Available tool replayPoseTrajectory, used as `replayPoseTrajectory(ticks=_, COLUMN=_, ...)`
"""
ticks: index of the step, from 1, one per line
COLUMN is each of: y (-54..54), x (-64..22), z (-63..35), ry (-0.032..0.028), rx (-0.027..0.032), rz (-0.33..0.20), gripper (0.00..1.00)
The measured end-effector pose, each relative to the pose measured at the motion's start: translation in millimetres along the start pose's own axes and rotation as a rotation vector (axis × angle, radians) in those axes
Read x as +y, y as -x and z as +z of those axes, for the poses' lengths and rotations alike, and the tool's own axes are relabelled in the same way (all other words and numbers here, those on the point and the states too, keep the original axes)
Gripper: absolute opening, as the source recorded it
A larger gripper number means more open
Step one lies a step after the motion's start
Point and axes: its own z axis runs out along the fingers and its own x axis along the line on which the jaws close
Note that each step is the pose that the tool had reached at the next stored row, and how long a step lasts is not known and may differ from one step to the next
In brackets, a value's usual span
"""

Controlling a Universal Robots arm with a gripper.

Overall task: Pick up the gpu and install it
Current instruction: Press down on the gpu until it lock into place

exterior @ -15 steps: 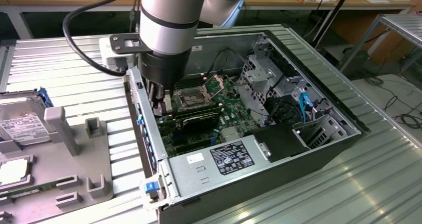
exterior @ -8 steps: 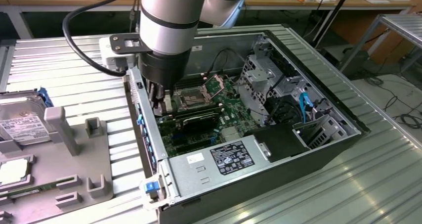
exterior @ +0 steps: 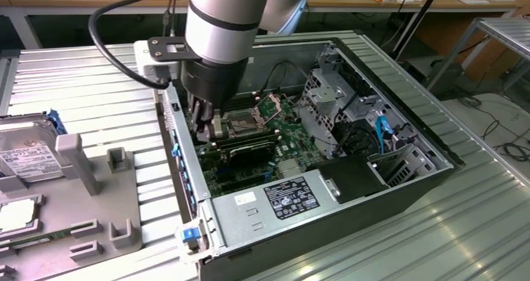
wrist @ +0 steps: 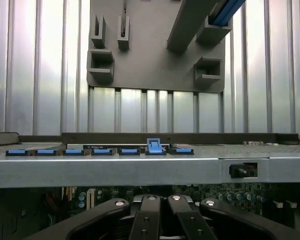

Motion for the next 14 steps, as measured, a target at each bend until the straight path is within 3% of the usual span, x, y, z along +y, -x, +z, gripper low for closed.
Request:
replayPoseTrajectory(ticks=7, y=0.2, x=-33.2, z=-3.8, ry=-0.0022, rx=-0.0042, rz=-0.001, gripper=0.11)
replayPoseTrajectory(ticks=14, y=1.1, x=-62.3, z=-6.9, ry=-0.0118, rx=-0.0063, rz=-0.001, gripper=0.11)
